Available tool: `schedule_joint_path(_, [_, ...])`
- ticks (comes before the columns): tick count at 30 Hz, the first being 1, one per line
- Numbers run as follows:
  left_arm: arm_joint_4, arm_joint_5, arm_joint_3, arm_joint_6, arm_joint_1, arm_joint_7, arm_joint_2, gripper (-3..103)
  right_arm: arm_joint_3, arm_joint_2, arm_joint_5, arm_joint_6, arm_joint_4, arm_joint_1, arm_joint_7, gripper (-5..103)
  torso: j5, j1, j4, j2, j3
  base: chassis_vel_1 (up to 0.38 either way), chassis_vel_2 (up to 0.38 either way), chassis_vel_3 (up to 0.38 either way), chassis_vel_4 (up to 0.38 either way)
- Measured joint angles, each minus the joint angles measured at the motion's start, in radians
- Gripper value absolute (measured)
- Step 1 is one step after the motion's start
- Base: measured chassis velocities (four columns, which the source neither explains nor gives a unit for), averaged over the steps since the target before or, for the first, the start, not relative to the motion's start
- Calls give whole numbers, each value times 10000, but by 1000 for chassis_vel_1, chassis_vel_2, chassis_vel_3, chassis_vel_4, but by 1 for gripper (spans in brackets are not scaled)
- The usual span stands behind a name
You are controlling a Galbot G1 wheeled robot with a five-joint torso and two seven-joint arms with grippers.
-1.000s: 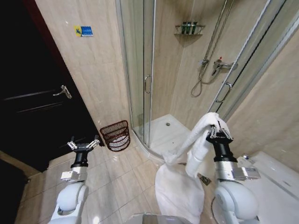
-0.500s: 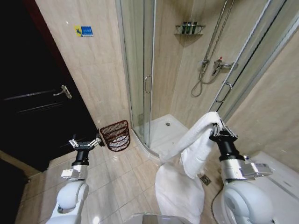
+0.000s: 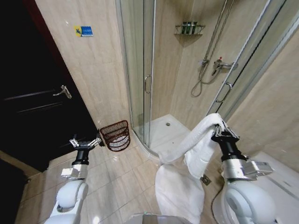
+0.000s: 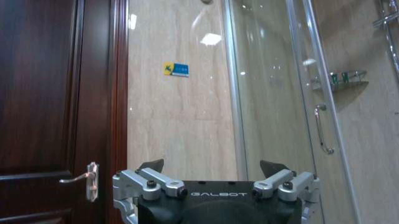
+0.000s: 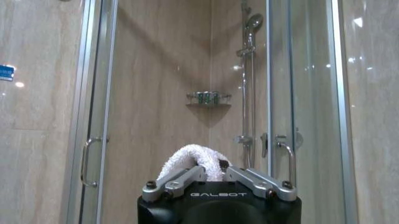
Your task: Discard the used towel into the hamper.
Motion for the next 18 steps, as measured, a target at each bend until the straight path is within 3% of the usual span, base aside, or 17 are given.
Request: schedule_joint_path(18, [134,46,-75,-8,67,118,-20,100,-133,29,-182,172,-17,103,-72,2,0,0,-1,0,0,9,12,15,10])
